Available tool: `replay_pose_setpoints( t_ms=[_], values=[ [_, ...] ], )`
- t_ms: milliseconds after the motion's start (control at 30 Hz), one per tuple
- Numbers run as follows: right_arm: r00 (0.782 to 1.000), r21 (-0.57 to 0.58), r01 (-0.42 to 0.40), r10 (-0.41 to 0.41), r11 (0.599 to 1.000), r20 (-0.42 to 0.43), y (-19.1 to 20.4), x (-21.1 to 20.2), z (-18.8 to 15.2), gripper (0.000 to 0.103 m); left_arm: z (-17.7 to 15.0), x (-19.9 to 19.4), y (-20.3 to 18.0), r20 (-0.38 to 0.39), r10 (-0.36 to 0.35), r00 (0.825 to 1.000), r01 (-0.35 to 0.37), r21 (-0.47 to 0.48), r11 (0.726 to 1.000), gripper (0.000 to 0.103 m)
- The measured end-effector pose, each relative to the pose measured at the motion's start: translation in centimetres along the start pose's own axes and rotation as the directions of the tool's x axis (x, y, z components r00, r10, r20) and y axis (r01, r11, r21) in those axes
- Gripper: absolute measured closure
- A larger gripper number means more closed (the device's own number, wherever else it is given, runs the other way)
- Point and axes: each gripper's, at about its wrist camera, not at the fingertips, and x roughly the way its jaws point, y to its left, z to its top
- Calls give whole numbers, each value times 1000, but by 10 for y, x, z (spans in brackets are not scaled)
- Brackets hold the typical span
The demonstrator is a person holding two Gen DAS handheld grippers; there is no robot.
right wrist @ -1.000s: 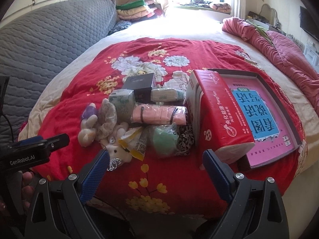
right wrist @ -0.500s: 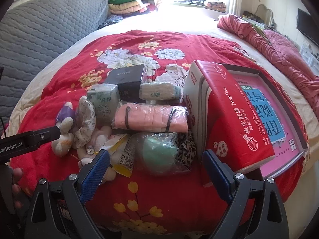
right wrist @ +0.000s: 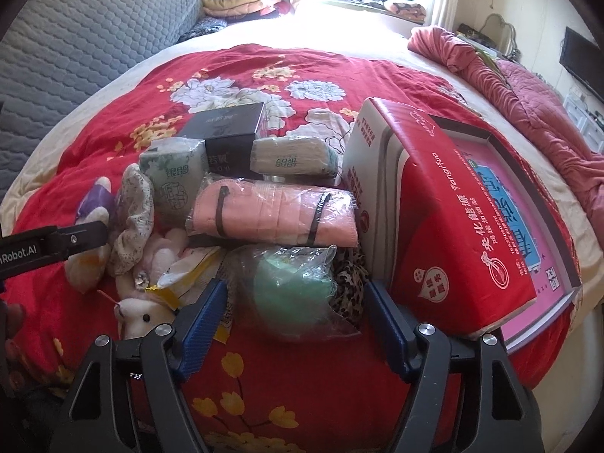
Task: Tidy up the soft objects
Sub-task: 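Grasp the white plush bunny with the left tool while the right tool grasps the green bagged ball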
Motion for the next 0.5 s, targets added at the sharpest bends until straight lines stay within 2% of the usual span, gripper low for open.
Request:
replay_pose_setpoints(
  t_ms=[100,167,200,233,333,500],
  values=[
    [1000,-13,20,-20,1000,13,0,1,2,42,1,1,3,7,-12,1000,12,0,1000,33],
    [1000,-21,21,-21,1000,14,0,2,1,55,0,3,5,2,-38,999,38,-13,999,44],
    [1000,-30,14,-14,999,11,1,3,1,58,0,4,7,-3,-58,998,58,-23,998,47],
    [1000,-34,0,0,999,4,1,3,1,60,0,5,8,-7,-77,997,77,-31,997,54],
    [1000,-27,-14,15,1000,17,-1,-2,1,61,0,5,10,-2,-89,996,89,-30,996,59],
    [998,-13,-44,45,999,42,-6,-18,1,62,0,-4,10,30,-102,994,103,-23,994,61]
  ],
)
